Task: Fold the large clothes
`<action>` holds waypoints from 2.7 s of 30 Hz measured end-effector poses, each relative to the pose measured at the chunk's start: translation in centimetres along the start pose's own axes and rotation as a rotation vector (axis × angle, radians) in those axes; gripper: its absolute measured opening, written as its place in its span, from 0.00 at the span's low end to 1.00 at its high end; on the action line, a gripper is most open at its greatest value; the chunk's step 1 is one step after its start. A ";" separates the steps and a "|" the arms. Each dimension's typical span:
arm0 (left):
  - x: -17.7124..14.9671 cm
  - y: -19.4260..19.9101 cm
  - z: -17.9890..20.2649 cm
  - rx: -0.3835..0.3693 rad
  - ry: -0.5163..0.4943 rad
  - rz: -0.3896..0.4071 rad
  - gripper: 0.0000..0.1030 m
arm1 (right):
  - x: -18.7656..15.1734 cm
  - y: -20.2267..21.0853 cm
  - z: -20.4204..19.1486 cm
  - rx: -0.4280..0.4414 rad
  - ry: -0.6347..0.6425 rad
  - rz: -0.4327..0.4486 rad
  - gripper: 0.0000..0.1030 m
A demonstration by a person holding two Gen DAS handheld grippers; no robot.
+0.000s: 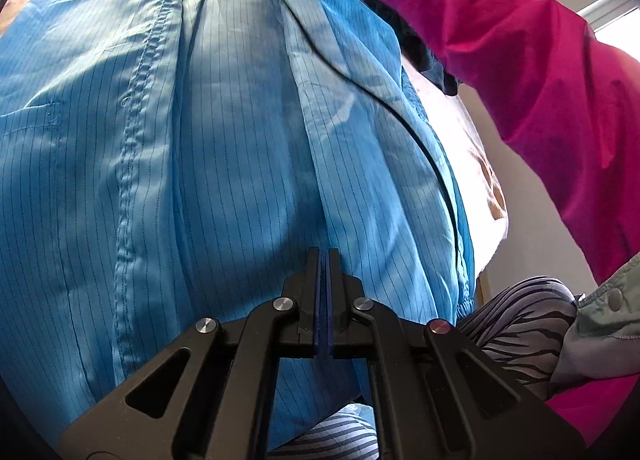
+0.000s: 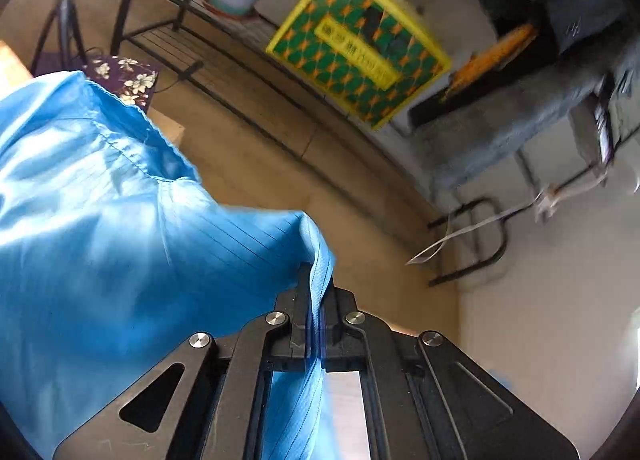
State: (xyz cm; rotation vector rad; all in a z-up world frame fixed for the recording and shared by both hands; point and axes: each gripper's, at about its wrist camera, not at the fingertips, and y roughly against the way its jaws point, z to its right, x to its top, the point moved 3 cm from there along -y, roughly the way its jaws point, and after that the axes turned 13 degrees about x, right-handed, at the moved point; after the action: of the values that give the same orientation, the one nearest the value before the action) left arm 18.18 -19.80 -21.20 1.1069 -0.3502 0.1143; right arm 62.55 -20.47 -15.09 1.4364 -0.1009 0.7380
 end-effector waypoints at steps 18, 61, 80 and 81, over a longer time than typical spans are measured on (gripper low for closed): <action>-0.6 1.6 0.2 -0.014 0.009 0.027 0.00 | -6.2 5.6 3.7 0.475 -0.296 0.077 0.30; -1.4 6.0 6.1 0.060 -0.107 0.143 0.44 | -44.7 27.4 1.7 0.698 -0.475 0.088 0.51; -2.6 2.9 0.1 0.243 -0.021 0.100 0.19 | -45.7 21.4 -3.4 0.918 -0.496 0.018 0.41; -2.7 2.8 0.3 0.237 -0.029 0.097 0.18 | -45.7 21.4 -3.4 0.929 -0.508 0.021 0.41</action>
State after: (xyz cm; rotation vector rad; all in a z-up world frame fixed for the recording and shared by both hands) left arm 14.86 -18.56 -19.61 1.3264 -0.4247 0.2306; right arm 14.78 -36.42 -19.60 2.4987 -0.1773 0.4150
